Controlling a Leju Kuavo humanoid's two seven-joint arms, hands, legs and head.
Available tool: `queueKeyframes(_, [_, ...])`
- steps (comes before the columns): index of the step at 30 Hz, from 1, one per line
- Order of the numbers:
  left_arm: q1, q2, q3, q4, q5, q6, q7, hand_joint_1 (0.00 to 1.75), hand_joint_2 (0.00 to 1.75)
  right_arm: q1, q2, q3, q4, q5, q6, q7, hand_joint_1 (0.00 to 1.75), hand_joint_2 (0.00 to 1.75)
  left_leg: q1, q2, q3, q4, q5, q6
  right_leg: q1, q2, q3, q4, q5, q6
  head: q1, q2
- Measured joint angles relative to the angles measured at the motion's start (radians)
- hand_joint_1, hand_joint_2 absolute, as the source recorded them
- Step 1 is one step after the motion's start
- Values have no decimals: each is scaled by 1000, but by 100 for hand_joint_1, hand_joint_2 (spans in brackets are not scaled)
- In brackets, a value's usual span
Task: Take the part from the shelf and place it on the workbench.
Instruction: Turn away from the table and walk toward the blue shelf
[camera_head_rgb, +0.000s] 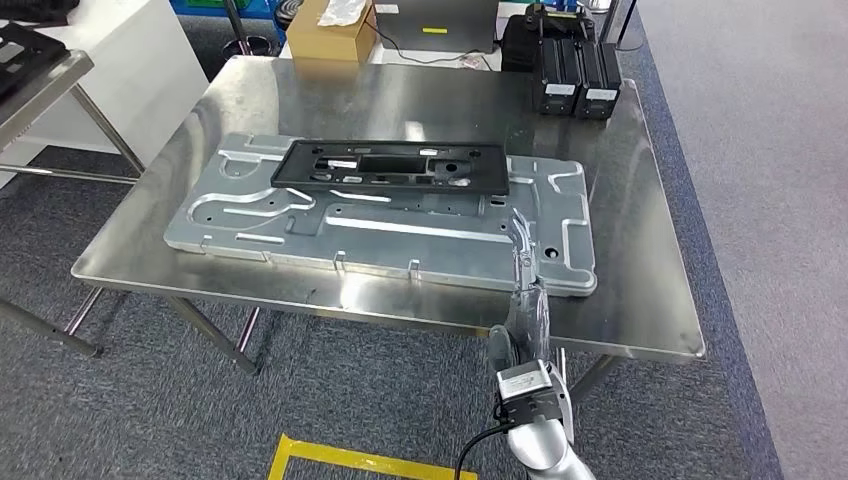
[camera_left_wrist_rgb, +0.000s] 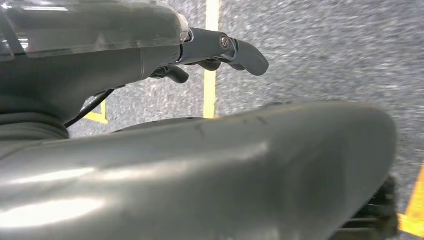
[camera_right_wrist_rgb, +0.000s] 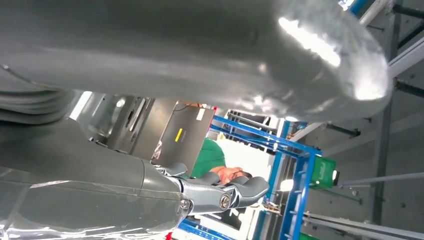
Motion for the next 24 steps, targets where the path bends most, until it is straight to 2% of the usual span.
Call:
queueKeyframes(1, [0,0,0,0,0,0,0,0,0,2,1,5,-1,3,-4,0,0,0,0,0,-6,57,-25,-1,1,0,-17,1,13,0,0,0])
queueKeyframes(2, [1,1,0,0,0,-1,0,0,0,5,1,10,-2,4,-6,0,0,0,0,0,-1,91,-24,-1,2,-1,-35,2,26,0,0,0])
queueKeyframes(3, [1,1,0,0,0,-1,0,0,0,8,1,13,-2,4,-7,0,0,0,0,0,18,94,-3,0,4,-2,-51,3,38,1,0,0])
queueKeyframes(4, [1,2,1,0,-1,-1,0,0,0,10,2,17,-2,5,-8,0,0,0,0,0,57,62,29,4,5,-2,-68,4,50,3,0,0])
queueKeyframes(5, [0,3,1,0,-1,-2,0,0,0,11,2,19,-2,5,-8,0,0,0,-1,0,111,-1,51,10,6,-2,-82,5,62,5,0,0])
queueKeyframes(6, [-1,5,1,0,-1,-2,-1,0,0,12,4,22,-3,5,-8,0,0,0,-4,0,175,-86,53,17,8,-2,-92,7,73,8,0,0])
queueKeyframes(7, [-3,6,1,0,-1,-2,-1,0,0,12,5,24,-4,5,-8,0,0,0,-7,0,229,-165,44,23,9,-2,-100,8,84,12,0,0])
queueKeyframes(8, [-4,7,1,0,-1,-3,-2,0,0,12,7,27,-6,4,-8,0,0,0,-10,-1,264,-221,29,27,10,-3,-104,8,95,17,1,0])
queueKeyframes(9, [-5,7,1,0,-1,-3,-2,0,0,13,8,30,-6,3,-5,2,0,0,-13,-1,278,-251,21,31,10,-4,-105,5,106,23,1,0])
queueKeyframes(10, [-3,7,1,0,-1,-3,-3,0,0,13,9,33,-7,0,0,6,0,0,-12,0,273,-257,27,36,9,-4,-107,3,117,29,1,0])
queueKeyframes(11, [-2,8,1,0,-1,-4,-3,0,0,13,9,36,-7,-4,6,11,0,0,-11,2,265,-257,39,43,7,-3,-111,5,115,34,1,0])
queueKeyframes(12, [0,8,1,0,0,-5,-3,0,0,14,9,38,-7,-11,15,18,0,0,-9,5,254,-258,51,51,6,0,-119,21,92,39,1,0])
queueKeyframes(13, [1,8,2,0,0,-5,-2,0,0,14,9,39,-6,-22,26,27,0,0,-7,8,240,-259,66,58,5,2,-131,55,48,44,2,0])
queueKeyframes(15, [1,9,2,0,-1,-6,-2,0,0,14,9,39,-2,-53,57,50,0,0,-7,11,206,-257,94,65,1,3,-159,174,-66,51,3,0])
queueKeyframes(16, [1,10,2,0,-1,-6,-2,0,0,13,9,39,2,-71,73,63,0,0,-7,11,188,-255,107,65,1,3,-169,238,-98,54,3,0])
queueKeyframes(17, [2,10,2,0,-2,-6,-2,0,0,13,9,39,9,-89,88,76,0,0,-7,12,168,-251,121,64,0,3,-169,285,-104,56,3,0])
queueKeyframes(18, [3,11,2,0,-3,-7,-2,0,0,12,9,39,17,-107,102,89,0,0,-7,12,148,-247,133,62,0,3,-158,306,-87,56,3,0])
queueKeyframes(19, [4,11,2,0,-4,-7,-2,0,0,10,9,37,28,-126,116,103,0,0,-7,13,128,-241,143,60,-1,3,-129,292,-57,55,3,0])
queueKeyframes(20, [5,11,2,0,-7,-8,-2,0,0,6,9,34,41,-144,130,118,0,0,-7,13,110,-234,153,57,-1,3,-83,245,-32,52,3,0])
queueKeyframes(21, [6,11,2,0,-10,-9,-2,0,0,2,10,28,56,-157,139,132,0,0,-7,13,94,-227,161,54,0,4,-27,173,-31,47,3,0])
queueKeyframes(22, [6,11,2,0,-13,-10,-1,0,0,-3,10,21,71,-166,145,144,0,0,-8,12,82,-220,169,51,2,4,29,93,-43,42,3,0])
queueKeyframes(23, [6,11,2,1,-16,-10,0,0,0,-7,10,12,86,-169,147,151,0,0,-9,11,75,-217,176,45,5,4,69,33,-61,38,2,0])
queueKeyframes(24, [7,11,2,1,-18,-11,1,0,0,-10,10,2,101,-171,149,155,0,0,-9,10,72,-215,185,40,8,4,89,-5,-77,33,3,0])
